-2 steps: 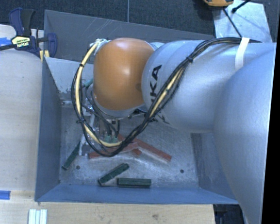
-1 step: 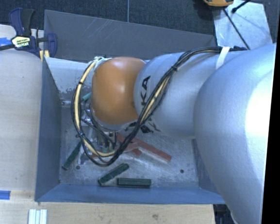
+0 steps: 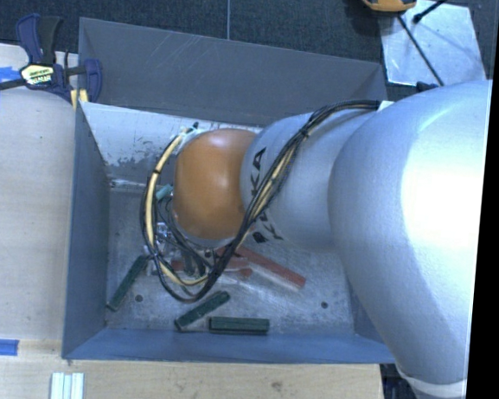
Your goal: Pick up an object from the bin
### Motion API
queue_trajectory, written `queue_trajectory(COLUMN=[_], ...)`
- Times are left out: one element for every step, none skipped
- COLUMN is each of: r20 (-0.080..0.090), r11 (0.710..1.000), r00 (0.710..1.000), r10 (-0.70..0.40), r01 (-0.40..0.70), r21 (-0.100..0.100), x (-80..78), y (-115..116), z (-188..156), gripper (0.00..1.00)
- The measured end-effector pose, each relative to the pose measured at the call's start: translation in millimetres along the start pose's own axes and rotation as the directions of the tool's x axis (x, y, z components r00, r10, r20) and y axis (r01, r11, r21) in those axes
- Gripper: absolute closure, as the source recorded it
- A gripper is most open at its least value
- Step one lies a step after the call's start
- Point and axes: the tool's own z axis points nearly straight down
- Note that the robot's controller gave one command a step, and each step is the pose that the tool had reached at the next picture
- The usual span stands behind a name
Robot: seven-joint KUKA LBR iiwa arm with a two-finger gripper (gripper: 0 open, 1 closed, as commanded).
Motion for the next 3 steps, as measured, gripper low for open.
queue_trajectory(r20=[0.0,-0.027,-0.026], r11=[1.0,1.0,0.999], r00=[1.0,0.999,0.999], r10=[0.0,-0.029,-0.034], r01=[0.0,0.029,0.035], r21=[0.0,0.007,0.006], x=[0.2,7.1,7.3], y=[0,1,2], z=[0,-33,-44], gripper=[1.0,1.0,1.0])
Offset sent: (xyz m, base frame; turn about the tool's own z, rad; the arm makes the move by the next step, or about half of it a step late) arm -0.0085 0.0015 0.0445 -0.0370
